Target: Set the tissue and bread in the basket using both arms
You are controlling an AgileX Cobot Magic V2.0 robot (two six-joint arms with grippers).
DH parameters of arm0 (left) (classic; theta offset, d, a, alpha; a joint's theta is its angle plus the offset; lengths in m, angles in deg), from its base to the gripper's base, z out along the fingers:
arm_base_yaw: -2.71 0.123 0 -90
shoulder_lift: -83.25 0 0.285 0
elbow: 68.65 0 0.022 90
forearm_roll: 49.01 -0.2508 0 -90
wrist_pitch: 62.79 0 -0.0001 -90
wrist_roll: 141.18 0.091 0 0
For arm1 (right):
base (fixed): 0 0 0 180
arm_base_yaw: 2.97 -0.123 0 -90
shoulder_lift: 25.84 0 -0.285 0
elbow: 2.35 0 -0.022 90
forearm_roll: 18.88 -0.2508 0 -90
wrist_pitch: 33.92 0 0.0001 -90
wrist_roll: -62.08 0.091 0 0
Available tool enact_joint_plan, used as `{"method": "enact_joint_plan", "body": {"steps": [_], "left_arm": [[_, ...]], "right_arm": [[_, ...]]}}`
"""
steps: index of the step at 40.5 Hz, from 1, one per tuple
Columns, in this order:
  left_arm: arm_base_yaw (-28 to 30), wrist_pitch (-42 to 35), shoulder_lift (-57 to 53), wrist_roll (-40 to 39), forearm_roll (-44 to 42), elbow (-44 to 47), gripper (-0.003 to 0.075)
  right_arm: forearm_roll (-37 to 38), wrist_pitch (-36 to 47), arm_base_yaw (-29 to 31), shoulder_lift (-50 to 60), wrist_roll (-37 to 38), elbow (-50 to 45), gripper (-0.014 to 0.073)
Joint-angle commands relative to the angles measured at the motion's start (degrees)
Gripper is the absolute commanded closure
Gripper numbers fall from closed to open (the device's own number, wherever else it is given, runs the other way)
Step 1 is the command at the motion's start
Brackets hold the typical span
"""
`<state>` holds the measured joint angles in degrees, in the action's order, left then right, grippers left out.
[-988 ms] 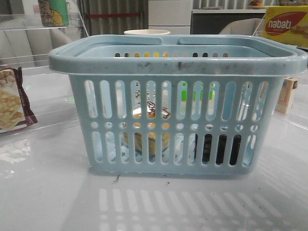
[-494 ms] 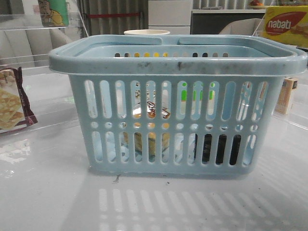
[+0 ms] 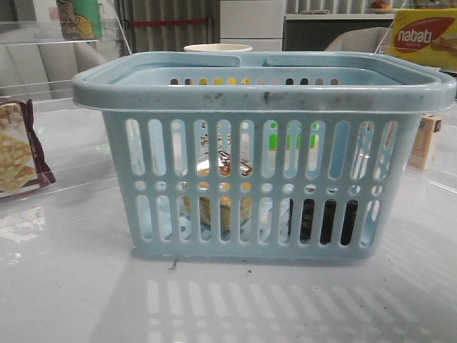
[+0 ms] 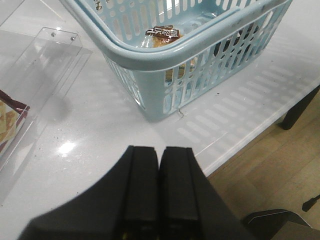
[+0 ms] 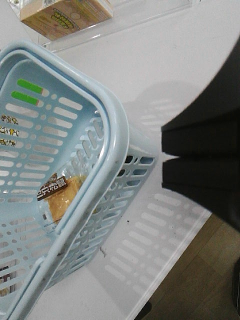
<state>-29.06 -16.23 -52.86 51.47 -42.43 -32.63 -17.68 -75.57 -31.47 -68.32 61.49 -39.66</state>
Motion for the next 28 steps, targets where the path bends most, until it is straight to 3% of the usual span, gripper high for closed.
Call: {"method": "enact_joint_plan", "body": {"steps": [1,7,17,25,28], "left_arm": [[-1.03,-4.43,-0.22,-0.55,1.07,-1.69,0.0629],[1.23,-5.20,-4.63,0.71,0.15,-0.88,0.0629],[16.74,-23.04,-22.59,0.71,-1.33,12.41,0.0629],[26.82,-26.90,-33.36,0.47,-0.50,22.16,0.0629],[27.64,-28.78,-34.82,-4.08,-2.00,25.17,0.0629]], "right_arm": [[0.61,3.76,0.09,-0.06,-0.44,1.50,0.0538],[0.61,3.69,0.09,-0.06,-0.44,1.50,0.0538],[0.61,3.64,0.09,-0.06,-0.44,1.50,0.0538],[0.61,3.64,0.09,-0.06,-0.44,1.50,0.0538],[0.61,3.64,0.09,-0.06,-0.44,1.50,0.0538]]}}
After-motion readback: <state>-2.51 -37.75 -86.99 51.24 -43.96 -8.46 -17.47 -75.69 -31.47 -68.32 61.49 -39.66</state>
